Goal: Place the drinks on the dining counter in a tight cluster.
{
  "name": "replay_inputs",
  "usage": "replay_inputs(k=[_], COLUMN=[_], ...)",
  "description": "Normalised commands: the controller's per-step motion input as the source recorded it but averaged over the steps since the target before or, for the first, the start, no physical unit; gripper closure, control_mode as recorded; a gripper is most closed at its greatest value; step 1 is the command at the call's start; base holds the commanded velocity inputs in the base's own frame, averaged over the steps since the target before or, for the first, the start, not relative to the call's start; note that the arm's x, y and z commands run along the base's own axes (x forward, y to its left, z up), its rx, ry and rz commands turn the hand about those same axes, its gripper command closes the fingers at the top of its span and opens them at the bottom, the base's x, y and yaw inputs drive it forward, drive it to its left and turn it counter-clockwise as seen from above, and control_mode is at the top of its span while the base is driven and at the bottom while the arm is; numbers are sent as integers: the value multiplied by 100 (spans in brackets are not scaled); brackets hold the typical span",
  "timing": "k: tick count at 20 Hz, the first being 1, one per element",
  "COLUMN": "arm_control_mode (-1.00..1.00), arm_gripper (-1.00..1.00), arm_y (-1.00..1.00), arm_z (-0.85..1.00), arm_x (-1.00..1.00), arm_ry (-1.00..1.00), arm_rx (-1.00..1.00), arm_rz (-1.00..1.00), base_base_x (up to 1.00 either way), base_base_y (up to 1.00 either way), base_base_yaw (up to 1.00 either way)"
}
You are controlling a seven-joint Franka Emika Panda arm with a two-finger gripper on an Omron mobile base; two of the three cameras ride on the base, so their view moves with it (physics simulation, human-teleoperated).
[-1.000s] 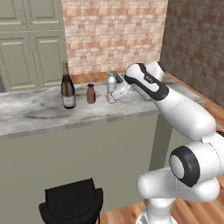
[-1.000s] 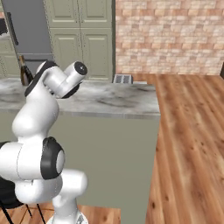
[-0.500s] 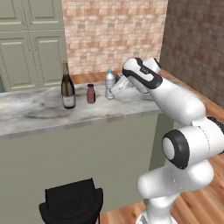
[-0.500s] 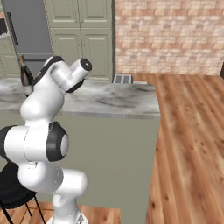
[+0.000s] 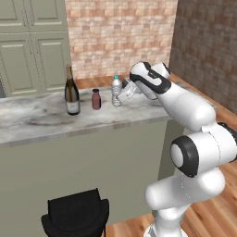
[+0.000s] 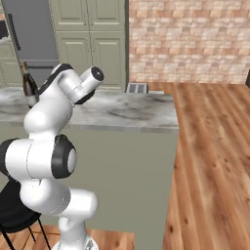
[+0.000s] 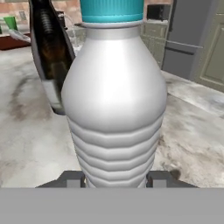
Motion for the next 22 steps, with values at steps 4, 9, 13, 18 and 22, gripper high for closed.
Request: replay_inputs(k=[4, 9, 13, 18, 22], arm_control_mode=[-100, -100, -100, -100, -100], arm_gripper=[100, 100, 100, 100, 100], arm_y=[0, 0, 0, 5, 8], arm_z=[-15, -9, -2, 0, 0], arm_x=[0, 0, 0, 14, 36], arm_ry=[-7, -1, 0, 0, 0], arm_rx=[5, 3, 0, 0, 0], arm_rz=[2, 3, 1, 0, 0], base_base_x=[0, 0, 0, 0, 0], base_base_y=[0, 0, 0, 0, 0], base_base_yaw=[0, 0, 0, 0, 0])
